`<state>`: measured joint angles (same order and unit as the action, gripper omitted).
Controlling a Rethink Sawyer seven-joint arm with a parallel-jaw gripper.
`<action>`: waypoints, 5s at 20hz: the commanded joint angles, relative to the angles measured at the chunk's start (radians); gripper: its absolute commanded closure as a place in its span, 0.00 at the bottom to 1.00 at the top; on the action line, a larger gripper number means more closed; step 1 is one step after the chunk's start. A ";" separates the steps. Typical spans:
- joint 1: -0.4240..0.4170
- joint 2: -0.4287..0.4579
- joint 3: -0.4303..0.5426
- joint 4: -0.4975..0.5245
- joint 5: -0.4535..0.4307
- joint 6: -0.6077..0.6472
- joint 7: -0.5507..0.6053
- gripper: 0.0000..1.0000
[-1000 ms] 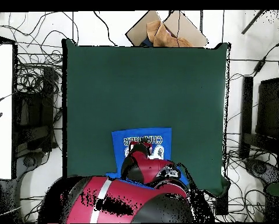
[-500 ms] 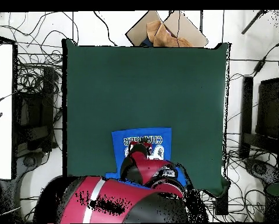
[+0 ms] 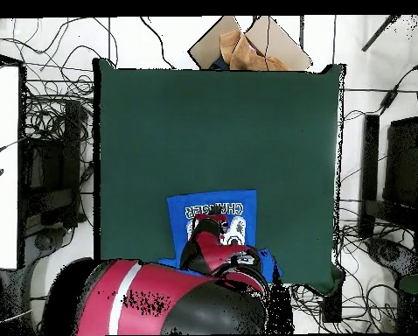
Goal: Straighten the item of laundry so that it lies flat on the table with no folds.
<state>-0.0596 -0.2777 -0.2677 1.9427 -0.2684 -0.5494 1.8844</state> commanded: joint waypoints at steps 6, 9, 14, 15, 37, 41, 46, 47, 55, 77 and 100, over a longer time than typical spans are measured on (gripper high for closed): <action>-0.016 0.180 0.170 -0.440 0.178 -0.184 0.116 1.00; -0.020 0.182 0.173 -0.443 0.171 -0.189 0.114 1.00; -0.019 0.185 0.172 -0.444 0.175 -0.197 0.113 1.00; -0.017 0.185 0.171 -0.444 0.178 -0.195 0.113 1.00; -0.042 -0.157 0.213 -0.334 0.264 0.899 0.041 1.00; -0.034 -0.224 0.199 -0.336 0.252 0.999 0.046 1.00; -0.045 -0.256 0.208 -0.328 0.222 0.983 0.057 1.00; -0.046 -0.257 0.209 -0.328 0.217 0.979 0.059 1.00; -0.094 -0.340 0.261 -0.169 0.210 0.885 0.090 1.00; -0.157 -0.519 0.295 0.035 0.179 0.894 0.065 1.00; -0.424 -0.499 0.343 0.073 0.007 0.784 -0.012 1.00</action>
<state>-0.4525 -0.8391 -0.0260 1.9902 -0.1947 0.2807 1.8844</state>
